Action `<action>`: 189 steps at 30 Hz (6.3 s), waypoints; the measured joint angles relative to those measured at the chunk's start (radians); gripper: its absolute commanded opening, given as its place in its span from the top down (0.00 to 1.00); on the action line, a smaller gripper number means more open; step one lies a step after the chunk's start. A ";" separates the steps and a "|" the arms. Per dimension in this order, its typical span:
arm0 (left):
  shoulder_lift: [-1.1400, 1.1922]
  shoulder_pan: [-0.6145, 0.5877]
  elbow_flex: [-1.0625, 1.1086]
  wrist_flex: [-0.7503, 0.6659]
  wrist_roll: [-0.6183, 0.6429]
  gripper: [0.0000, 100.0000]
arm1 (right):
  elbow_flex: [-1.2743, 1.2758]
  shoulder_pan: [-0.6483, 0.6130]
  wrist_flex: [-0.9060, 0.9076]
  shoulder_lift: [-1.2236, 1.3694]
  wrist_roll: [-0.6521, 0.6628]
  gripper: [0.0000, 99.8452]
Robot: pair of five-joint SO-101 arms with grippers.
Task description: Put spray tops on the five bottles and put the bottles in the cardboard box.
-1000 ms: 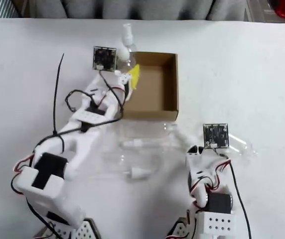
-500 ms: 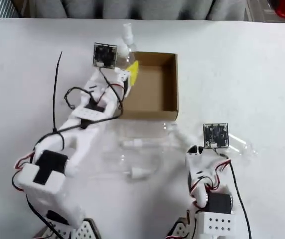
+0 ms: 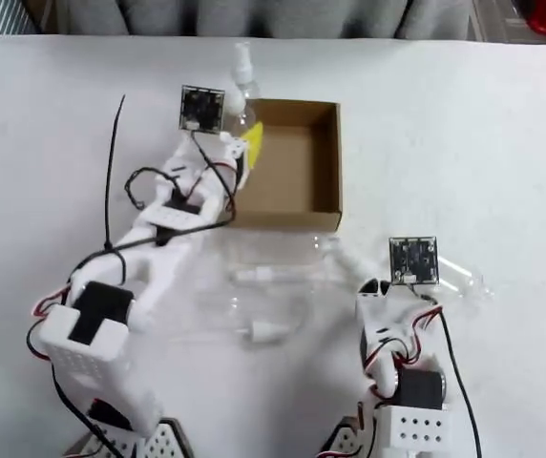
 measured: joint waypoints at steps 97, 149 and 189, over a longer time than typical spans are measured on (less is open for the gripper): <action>0.008 -0.057 0.098 -0.080 0.075 0.69 | 0.000 0.000 0.012 0.000 0.003 0.98; -0.904 0.002 0.388 1.234 -0.137 0.69 | 0.000 0.000 0.012 0.000 0.003 0.98; -1.588 -0.459 0.976 1.284 -0.129 0.93 | 0.000 0.002 0.012 0.000 0.183 0.98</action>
